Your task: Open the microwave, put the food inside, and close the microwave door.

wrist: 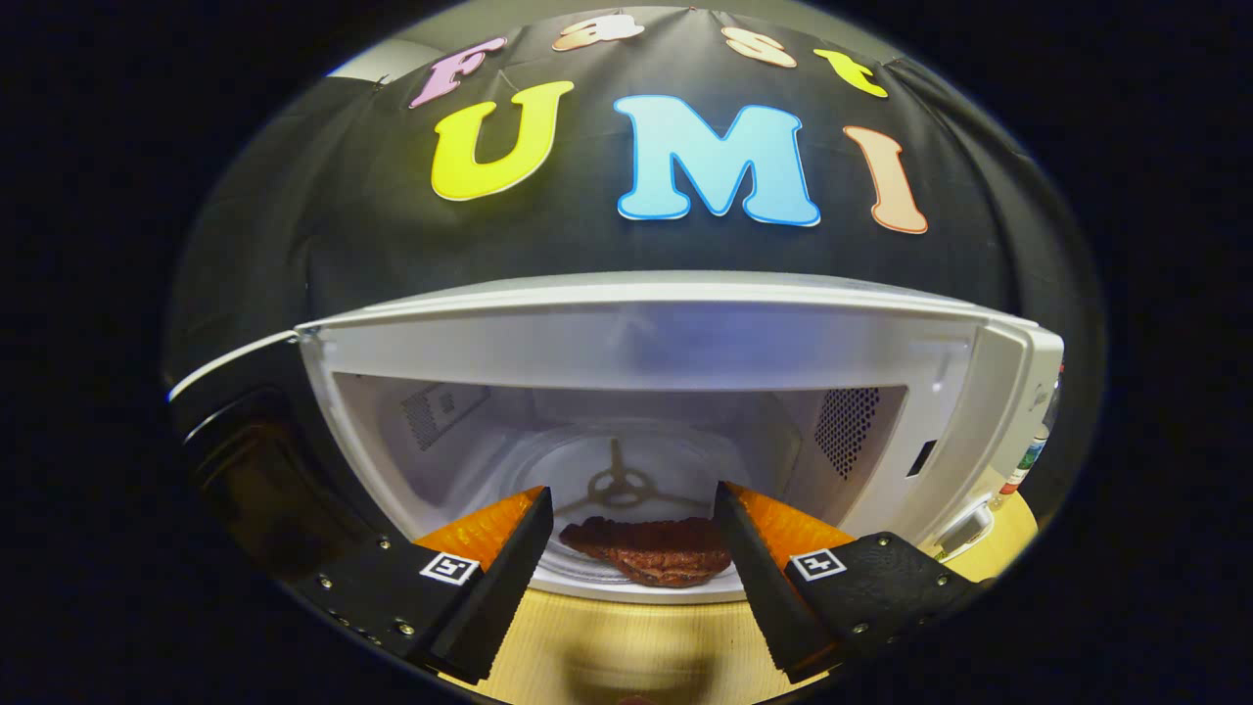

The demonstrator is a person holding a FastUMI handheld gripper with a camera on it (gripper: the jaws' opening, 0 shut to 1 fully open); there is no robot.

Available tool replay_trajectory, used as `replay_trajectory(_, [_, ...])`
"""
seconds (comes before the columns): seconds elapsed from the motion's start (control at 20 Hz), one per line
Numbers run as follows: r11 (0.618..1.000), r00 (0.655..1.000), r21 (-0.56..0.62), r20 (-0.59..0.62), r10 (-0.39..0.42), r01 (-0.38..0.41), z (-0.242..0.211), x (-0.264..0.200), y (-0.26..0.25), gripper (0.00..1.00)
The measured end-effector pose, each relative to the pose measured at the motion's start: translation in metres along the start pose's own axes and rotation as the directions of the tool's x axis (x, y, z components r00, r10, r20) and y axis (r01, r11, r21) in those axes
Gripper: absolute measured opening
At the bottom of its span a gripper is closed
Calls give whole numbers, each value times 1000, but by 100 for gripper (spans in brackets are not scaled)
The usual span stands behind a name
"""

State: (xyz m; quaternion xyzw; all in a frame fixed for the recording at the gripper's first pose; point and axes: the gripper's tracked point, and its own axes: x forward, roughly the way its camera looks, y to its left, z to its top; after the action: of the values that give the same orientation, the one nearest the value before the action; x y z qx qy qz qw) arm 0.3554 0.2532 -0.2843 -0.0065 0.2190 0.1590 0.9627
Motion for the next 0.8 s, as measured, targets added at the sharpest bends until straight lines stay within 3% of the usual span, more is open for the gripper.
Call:
replay_trajectory(0.55, [998,990,-1,128,64,-64,57,-150,49,99])
replay_trajectory(0.8, [990,973,7,185,135,-139,78,-216,86,99])
